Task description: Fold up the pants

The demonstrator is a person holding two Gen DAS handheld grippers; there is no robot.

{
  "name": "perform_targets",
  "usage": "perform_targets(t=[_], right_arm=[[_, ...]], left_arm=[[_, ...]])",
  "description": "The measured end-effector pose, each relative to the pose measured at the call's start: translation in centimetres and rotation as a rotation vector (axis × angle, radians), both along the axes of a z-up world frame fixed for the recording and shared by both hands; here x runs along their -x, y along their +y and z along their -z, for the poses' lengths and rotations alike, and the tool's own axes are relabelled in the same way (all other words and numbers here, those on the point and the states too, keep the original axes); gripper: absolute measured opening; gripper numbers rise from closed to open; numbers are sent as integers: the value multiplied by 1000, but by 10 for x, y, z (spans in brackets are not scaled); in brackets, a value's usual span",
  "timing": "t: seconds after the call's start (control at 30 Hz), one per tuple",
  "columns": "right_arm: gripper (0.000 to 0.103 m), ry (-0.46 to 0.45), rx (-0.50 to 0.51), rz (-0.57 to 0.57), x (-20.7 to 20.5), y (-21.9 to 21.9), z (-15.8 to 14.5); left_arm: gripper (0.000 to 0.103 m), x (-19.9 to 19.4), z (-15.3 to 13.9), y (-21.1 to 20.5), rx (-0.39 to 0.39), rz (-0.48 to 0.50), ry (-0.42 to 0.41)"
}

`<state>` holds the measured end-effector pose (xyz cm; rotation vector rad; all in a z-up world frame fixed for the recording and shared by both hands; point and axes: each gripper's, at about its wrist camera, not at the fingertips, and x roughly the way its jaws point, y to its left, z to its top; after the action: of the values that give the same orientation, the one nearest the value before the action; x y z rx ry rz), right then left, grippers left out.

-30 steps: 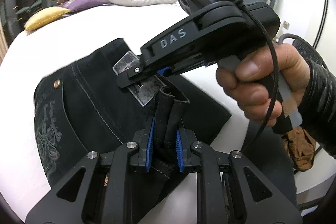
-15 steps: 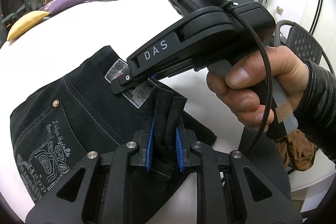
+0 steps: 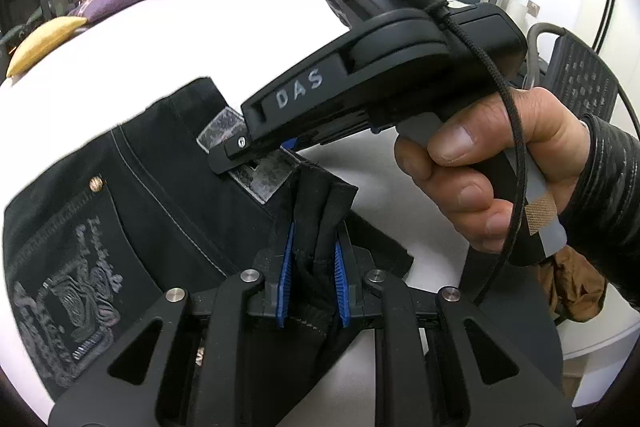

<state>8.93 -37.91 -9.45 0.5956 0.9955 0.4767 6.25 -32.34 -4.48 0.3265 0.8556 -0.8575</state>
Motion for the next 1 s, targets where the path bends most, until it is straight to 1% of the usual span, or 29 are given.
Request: perform_targets(t=[0.03, 0.07, 0.1, 0.13, 0.17, 0.2, 0.27, 0.3, 0.33, 0.37, 0.4, 0.43, 0.47, 0.5, 0.53, 0.6, 0.63, 0.67, 0.7, 0.73, 0.77, 0.8, 0.83, 0.87, 0.93, 1.0], right_arm=[[15, 0, -24, 7, 0, -2, 6], [15, -2, -48, 15, 1, -5, 10], [16, -6, -76, 24, 2, -7, 14], [18, -12, -97, 31, 4, -9, 16], [19, -15, -122, 38, 5, -11, 17], [23, -13, -140, 45, 7, -13, 18], [27, -10, -149, 73, 12, -18, 15], [30, -11, -137, 95, 16, -22, 12], [37, -12, -127, 113, 20, -25, 9], [44, -7, -78, 158, 26, -30, 3], [45, -4, -31, 200, 33, -34, -3], [36, -5, -9, 219, 37, -37, -8], [15, -25, -10, 221, 43, -37, -18], [9, -54, -12, 207, 48, -33, -29], [8, -79, -4, 191, 52, -27, -38], [6, -131, 30, 118, 56, -2, -58], [6, -136, 58, 73, 54, 14, -62], [6, -132, 82, 46, 52, 24, -61], [6, -116, 112, 24, 48, 35, -58], [6, -77, 148, 13, 42, 45, -49], [6, -42, 171, 18, 38, 47, -41], [0, 0, 199, 33, 34, 48, -29], [0, 34, 215, 46, 31, 47, -18], [0, 34, 201, 50, 32, 45, -11], [0, 23, 171, 66, 35, 41, -4], [0, 20, 180, 82, 37, 43, -1]], left_arm=[[18, -1, 1, 1, 4, -3, 0], [24, -2, -1, 3, 10, -5, 1], [30, -2, -2, 5, 34, 1, 21], [34, -2, -4, 7, 53, 10, 45], [49, -2, -4, 10, 70, 20, 65], [59, 1, -8, 16, 100, 34, 96], [60, 7, -16, 30, 141, 37, 114], [60, 9, -22, 42, 172, 39, 136], [60, 10, -26, 51, 195, 34, 146], [60, 9, -30, 62, 217, 19, 146], [60, 5, -35, 74, 232, -6, 142], [60, -1, -41, 87, 250, -40, 137], [60, -9, -45, 99, 266, -66, 129], [59, -21, -51, 113, 270, -106, 102], [56, -33, -55, 123, 250, -148, 65], [33, -55, -57, 135, 223, -211, 25], [31, -74, -56, 144, 205, -252, 13], [31, -89, -55, 150, 190, -286, 3], [26, -107, -51, 156, 168, -325, -7], [23, -115, -48, 159, 158, -346, -8], [21, -126, -42, 164, 141, -370, 2], [19, -136, -34, 169, 126, -386, 18], [16, -142, -27, 172, 122, -393, 32], [14, -146, -19, 174, 112, -401, 41], [14, -148, -11, 176, 96, -406, 41], [14, -142, -5, 175, 88, -408, 39]])
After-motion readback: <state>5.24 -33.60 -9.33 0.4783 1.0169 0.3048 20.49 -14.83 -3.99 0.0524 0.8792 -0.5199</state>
